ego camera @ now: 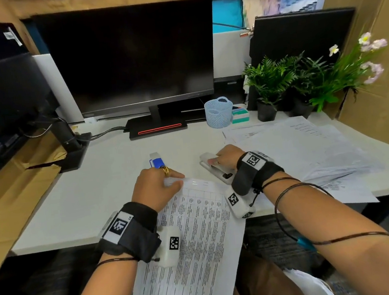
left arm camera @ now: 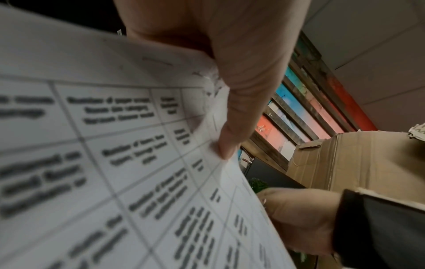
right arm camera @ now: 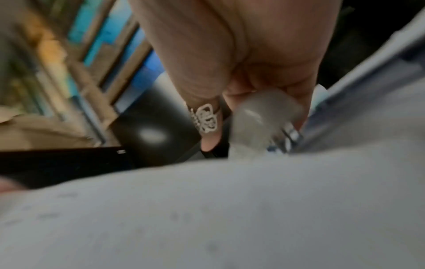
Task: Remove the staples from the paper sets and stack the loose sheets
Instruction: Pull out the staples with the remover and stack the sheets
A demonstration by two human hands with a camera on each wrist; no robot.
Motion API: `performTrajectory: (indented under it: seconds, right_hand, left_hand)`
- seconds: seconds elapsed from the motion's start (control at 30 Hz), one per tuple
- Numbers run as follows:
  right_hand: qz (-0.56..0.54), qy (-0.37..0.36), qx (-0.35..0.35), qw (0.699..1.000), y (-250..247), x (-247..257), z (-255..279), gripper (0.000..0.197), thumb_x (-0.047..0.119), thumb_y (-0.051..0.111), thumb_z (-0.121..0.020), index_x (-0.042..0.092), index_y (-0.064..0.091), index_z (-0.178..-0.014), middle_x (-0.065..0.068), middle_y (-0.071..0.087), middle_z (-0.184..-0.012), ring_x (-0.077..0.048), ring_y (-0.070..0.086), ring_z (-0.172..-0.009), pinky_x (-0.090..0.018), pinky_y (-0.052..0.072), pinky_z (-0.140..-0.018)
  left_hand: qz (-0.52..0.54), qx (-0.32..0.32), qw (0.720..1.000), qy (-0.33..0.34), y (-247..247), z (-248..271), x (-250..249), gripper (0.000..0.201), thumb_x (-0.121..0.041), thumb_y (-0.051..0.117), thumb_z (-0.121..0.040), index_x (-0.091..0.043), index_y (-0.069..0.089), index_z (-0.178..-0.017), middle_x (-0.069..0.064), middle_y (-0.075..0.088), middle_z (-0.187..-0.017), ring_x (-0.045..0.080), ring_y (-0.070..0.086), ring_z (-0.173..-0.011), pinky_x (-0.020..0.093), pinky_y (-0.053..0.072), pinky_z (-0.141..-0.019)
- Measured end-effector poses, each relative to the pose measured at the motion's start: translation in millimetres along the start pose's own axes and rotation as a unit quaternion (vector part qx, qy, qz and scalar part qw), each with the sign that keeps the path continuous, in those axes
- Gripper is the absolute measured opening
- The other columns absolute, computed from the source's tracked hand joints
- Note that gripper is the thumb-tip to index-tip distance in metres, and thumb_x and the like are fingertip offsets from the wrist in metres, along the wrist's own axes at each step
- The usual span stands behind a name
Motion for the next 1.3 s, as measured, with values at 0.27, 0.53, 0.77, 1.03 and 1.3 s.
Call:
performTrajectory:
  seconds: [0.27,0.53,0.77,1.03,1.3]
  right_hand:
    - [-0.008,-0.205,-0.017,0.978,-19,19,89,0.035,0.038,0.074,-0.077,0.010,0.069,-0.099,0.004,0.063,-0.089,-0.015,0.056,-0.083,-0.022,0.042,-0.070]
    - [-0.016,-0.292,-0.278,0.915,-26,-10,133,0.010,0.021,0.077,-0.071,0.023,0.075,-0.080,0.006,0.072,-0.073,-0.014,0.065,-0.067,-0.027,0.051,-0.064]
    - [0.012,-0.451,-0.520,0.725,-37,-33,194,0.015,0.001,0.066,-0.081,0.009,0.076,-0.072,-0.003,0.073,-0.078,-0.020,0.068,-0.065,-0.027,0.052,-0.052]
    - [0.045,-0.462,-0.550,0.694,-45,-46,210,0.014,0.001,0.069,-0.081,0.008,0.076,-0.071,-0.006,0.073,-0.079,-0.021,0.068,-0.066,-0.027,0.049,-0.050]
    - [0.102,-0.405,-0.474,0.775,-47,-65,212,0.012,0.006,0.064,-0.075,0.014,0.071,-0.070,0.002,0.069,-0.072,-0.019,0.063,-0.063,-0.024,0.046,-0.049]
  left_hand:
    - [0.074,-0.060,0.995,0.026,-14,0,-19,0.009,-0.006,0.069,-0.079,-0.013,0.075,-0.079,-0.012,0.067,-0.078,-0.004,0.060,-0.076,-0.001,0.039,-0.074]
    - [-0.101,-0.037,0.974,0.201,15,10,-76,0.013,-0.040,0.073,-0.075,-0.033,0.072,-0.086,-0.015,0.067,-0.079,0.003,0.061,-0.074,0.024,0.049,-0.065]
    - [-0.021,-0.148,0.902,0.405,23,36,-105,0.016,-0.023,0.065,-0.082,-0.012,0.072,-0.073,-0.003,0.067,-0.075,0.012,0.061,-0.065,0.028,0.051,-0.052]
    - [0.063,-0.133,0.918,0.368,35,35,-110,0.017,-0.024,0.068,-0.080,-0.009,0.070,-0.073,-0.005,0.066,-0.076,-0.007,0.047,-0.072,0.005,0.040,-0.061]
    - [0.062,-0.104,0.906,0.405,71,36,-117,0.011,-0.020,0.069,-0.081,-0.011,0.075,-0.080,-0.004,0.068,-0.081,0.004,0.059,-0.074,0.020,0.051,-0.061]
Point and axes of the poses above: each hand's wrist, its own z-axis away from the middle knuckle, its own y-axis out of the palm, x = y × z, the point moved 7 cm from there along -z, towards the middle knuckle
